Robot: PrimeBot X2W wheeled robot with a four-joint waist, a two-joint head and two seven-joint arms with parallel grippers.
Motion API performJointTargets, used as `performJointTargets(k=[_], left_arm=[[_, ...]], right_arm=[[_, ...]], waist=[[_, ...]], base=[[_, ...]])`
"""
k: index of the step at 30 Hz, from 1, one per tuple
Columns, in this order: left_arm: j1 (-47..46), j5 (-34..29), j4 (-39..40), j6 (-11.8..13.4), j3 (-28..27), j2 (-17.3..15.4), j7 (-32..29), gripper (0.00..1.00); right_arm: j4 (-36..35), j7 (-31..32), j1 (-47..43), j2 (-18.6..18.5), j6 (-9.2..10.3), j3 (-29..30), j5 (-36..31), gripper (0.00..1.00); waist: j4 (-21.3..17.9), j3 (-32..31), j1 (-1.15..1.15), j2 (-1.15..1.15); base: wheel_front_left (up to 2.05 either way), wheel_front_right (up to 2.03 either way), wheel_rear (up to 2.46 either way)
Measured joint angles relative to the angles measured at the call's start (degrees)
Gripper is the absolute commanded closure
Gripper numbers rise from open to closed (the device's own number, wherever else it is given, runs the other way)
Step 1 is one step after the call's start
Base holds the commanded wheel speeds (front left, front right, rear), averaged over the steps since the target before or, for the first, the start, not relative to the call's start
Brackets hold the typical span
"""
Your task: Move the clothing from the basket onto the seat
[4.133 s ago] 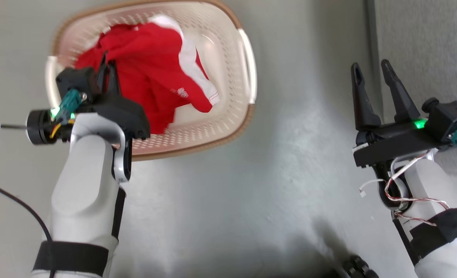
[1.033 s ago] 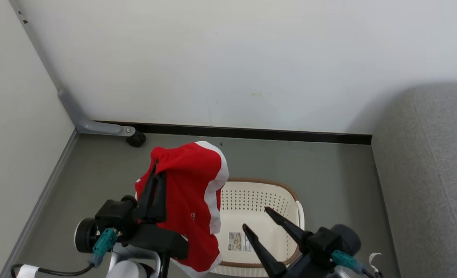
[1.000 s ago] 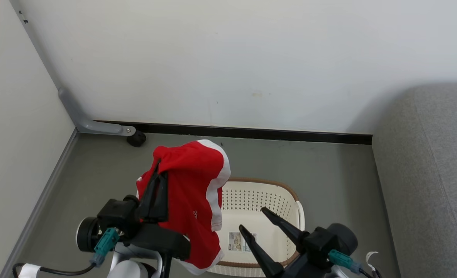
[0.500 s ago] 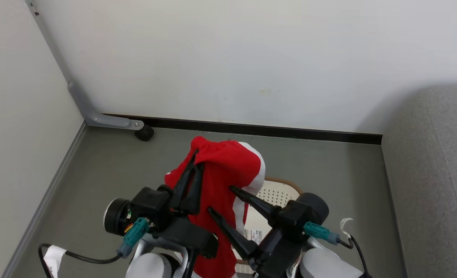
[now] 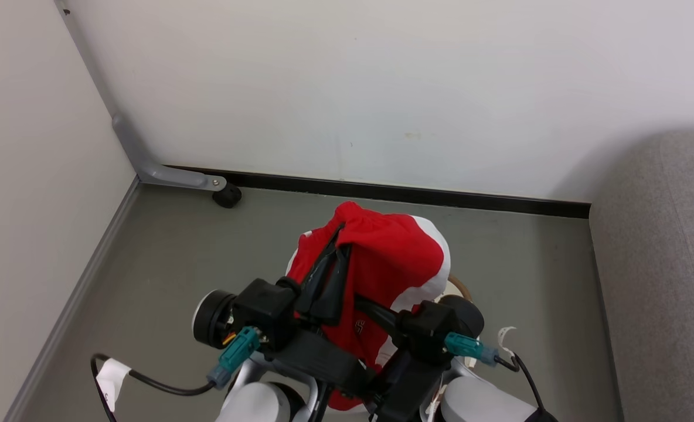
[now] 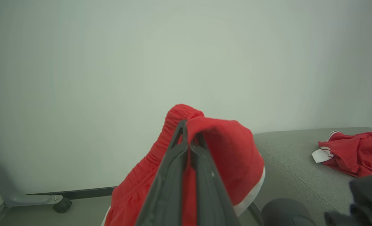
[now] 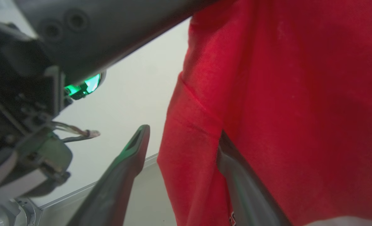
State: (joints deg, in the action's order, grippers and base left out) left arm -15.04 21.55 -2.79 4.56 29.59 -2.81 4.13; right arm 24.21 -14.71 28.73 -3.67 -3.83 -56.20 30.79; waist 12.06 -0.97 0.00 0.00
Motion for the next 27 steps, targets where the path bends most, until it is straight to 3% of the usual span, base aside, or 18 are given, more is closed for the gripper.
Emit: performJointTargets(k=[5, 7, 9, 18, 19, 21, 22, 27], left_arm=[[-0.09, 0.62, 0.94, 0.18, 1.08, 0.01, -0.08, 1.0], [-0.11, 0.88, 1.13, 0.49, 1.19, -0.01, -0.18, 1.0], [-0.14, 1.31, 1.26, 0.55, 1.29, 0.0, -0.51, 1.0], [-0.19, 2.04, 1.34, 1.05, 0.42, 0.0, -1.02, 1.0], [-0.19, 2.03, 1.34, 1.07, 0.25, 0.0, -1.02, 0.94], [-0.14, 1.78, 1.55, 1.51, -0.08, -0.31, -1.31, 0.39], [-0.07, 1.59, 1.56, 1.52, -0.38, -0.53, -1.36, 0.02], [0.68, 1.47, 1.51, 1.55, -0.96, -1.35, -1.48, 0.0]], right_arm=[[1.32, 0.0, 0.04, -0.01, 0.82, -0.38, 1.59, 0.0], [1.81, 0.0, 0.08, 0.0, 0.91, -0.45, 1.78, 0.58], [2.18, 0.01, 0.1, 0.0, 1.4, -0.46, 2.54, 1.0], [2.58, 0.01, 0.15, 0.0, 2.31, -0.44, 4.89, 1.0], [2.6, 0.01, 0.15, 0.0, 2.31, -0.3, 5.05, 1.0], [2.55, 0.01, 0.15, 0.01, 2.31, 0.41, 5.1, 1.0], [2.61, 0.01, 0.15, 0.01, 2.31, 0.82, 5.1, 1.0], [3.72, 0.01, 0.16, -0.01, 2.31, 4.26, 5.15, 1.0]], waist=[[-0.07, 0.09, 0.0, 0.0], [-0.13, 0.14, 0.0, 0.0], [-0.2, 0.19, 0.0, 0.0], [-0.63, 0.48, 0.0, 0.0], [-0.72, 0.52, 0.0, 0.0], [-1.15, 0.7, 0.0, 0.0], [-1.36, 0.79, 0.0, 0.0], [-2.71, 1.11, 0.0, 0.0]], base=[[0.0, 0.0, 0.0], [0.0, 0.0, 0.0], [0.0, 0.0, 0.0], [0.0, 0.0, 0.0], [0.0, 0.0, 0.0], [0.0, 0.0, 0.0], [0.0, 0.0, 0.0], [0.0, 0.0, 0.0]])
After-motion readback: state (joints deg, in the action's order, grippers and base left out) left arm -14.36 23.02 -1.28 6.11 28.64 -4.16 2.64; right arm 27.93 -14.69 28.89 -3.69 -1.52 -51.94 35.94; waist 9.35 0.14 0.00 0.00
